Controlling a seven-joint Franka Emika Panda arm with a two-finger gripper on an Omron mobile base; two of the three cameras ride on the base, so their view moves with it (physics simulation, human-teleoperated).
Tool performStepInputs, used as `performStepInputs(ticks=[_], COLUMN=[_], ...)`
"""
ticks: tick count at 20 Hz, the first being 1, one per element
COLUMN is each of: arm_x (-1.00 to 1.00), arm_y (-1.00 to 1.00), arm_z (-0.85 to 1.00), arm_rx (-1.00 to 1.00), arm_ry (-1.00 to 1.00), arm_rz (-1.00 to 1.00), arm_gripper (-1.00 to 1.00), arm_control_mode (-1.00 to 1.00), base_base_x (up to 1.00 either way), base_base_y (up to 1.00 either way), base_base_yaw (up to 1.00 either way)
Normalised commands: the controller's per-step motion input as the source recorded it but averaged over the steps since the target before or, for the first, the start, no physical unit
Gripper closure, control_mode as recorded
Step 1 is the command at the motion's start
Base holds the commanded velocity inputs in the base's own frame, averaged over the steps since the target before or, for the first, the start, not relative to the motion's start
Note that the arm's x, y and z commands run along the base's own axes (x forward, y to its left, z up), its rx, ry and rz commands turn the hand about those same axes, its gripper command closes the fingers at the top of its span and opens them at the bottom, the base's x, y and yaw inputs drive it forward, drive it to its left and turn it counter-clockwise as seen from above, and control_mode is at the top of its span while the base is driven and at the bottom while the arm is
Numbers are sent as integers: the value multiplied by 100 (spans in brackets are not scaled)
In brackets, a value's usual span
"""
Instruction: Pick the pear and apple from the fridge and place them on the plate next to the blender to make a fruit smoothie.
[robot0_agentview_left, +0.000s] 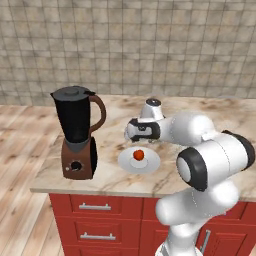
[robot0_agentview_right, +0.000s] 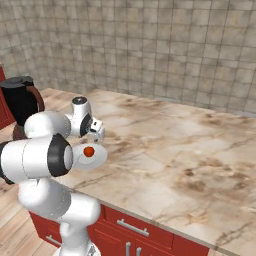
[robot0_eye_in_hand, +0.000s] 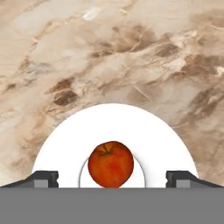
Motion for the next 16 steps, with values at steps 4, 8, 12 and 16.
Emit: performStepInputs(ticks=[4, 8, 12, 16], arm_x=[-79, -99, -100, -95], arm_y=[-8, -22, -18, -24], arm_z=[100, 100, 94, 94], arm_rx=[-4, -1, -1, 0], arm_ry=[-8, -4, -1, -13], arm_rz=[-3, -2, 0, 0], arm_gripper=[-100, -100, -100, -100], arm_control_mode=[-100, -100, -100, -100], base_base_x=[0, 0, 0, 0], base_base_y=[0, 0, 0, 0], base_base_yaw=[0, 0, 0, 0])
